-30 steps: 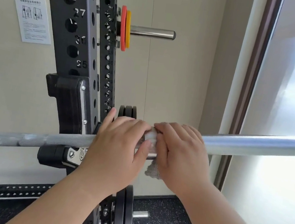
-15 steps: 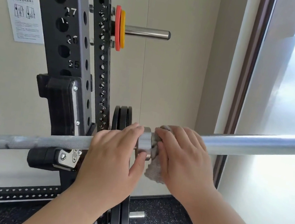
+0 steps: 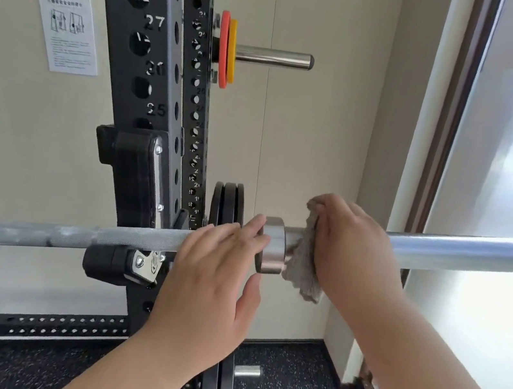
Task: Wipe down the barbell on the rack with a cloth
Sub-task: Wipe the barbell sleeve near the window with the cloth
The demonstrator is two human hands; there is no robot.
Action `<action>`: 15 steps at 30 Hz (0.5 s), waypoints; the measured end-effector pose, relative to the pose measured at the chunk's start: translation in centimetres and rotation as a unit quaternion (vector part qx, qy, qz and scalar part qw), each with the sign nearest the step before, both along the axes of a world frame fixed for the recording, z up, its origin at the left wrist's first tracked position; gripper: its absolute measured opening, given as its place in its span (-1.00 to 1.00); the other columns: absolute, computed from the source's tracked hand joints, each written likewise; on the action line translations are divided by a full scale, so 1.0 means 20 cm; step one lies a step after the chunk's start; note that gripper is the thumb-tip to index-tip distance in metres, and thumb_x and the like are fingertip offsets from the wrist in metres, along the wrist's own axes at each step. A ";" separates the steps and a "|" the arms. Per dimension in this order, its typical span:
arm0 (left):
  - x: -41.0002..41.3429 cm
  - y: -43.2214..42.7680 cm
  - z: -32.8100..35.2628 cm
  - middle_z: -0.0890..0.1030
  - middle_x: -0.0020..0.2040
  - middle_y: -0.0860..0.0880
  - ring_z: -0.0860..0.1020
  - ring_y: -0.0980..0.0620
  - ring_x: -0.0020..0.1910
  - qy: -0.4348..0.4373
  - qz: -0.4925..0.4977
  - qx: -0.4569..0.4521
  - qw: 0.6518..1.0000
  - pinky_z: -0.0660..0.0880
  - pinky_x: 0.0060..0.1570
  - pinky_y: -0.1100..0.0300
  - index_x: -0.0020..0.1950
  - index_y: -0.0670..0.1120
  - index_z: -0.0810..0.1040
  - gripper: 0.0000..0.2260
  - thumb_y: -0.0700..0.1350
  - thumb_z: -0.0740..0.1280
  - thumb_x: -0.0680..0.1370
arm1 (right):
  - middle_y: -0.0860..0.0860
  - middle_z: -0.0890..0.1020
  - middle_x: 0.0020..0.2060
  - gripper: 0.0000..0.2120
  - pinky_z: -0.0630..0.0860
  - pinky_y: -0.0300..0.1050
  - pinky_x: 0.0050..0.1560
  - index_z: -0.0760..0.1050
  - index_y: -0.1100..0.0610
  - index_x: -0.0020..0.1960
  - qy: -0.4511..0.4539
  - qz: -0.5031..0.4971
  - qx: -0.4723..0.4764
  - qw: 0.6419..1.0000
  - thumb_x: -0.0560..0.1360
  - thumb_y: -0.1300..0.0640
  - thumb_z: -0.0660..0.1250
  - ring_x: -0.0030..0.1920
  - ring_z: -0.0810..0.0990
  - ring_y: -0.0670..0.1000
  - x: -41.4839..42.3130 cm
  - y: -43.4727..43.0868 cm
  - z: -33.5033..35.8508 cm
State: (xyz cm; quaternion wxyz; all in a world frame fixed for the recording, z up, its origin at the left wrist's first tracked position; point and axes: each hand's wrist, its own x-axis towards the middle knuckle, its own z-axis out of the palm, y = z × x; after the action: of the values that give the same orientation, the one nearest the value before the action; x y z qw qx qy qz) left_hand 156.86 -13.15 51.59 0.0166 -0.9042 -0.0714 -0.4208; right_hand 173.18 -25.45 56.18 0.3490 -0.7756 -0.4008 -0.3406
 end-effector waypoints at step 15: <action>-0.10 0.05 0.04 0.49 0.48 -0.03 0.42 -0.07 0.50 0.053 0.127 0.006 0.990 0.24 0.57 -0.11 0.49 -0.10 0.44 -0.51 0.08 0.10 0.63 | -0.10 0.66 0.02 -0.75 0.61 0.05 -0.10 0.60 -0.03 0.14 -0.031 0.069 -0.114 0.991 0.68 0.06 0.14 -0.07 0.63 0.06 -0.23 0.16 0.04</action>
State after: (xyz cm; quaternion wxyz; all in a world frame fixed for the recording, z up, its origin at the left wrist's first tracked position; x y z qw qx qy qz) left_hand 154.88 -12.17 52.36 0.0790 -0.9086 -0.1827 -0.3673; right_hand 168.60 -22.17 56.89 0.2681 -0.7697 -0.5006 -0.2917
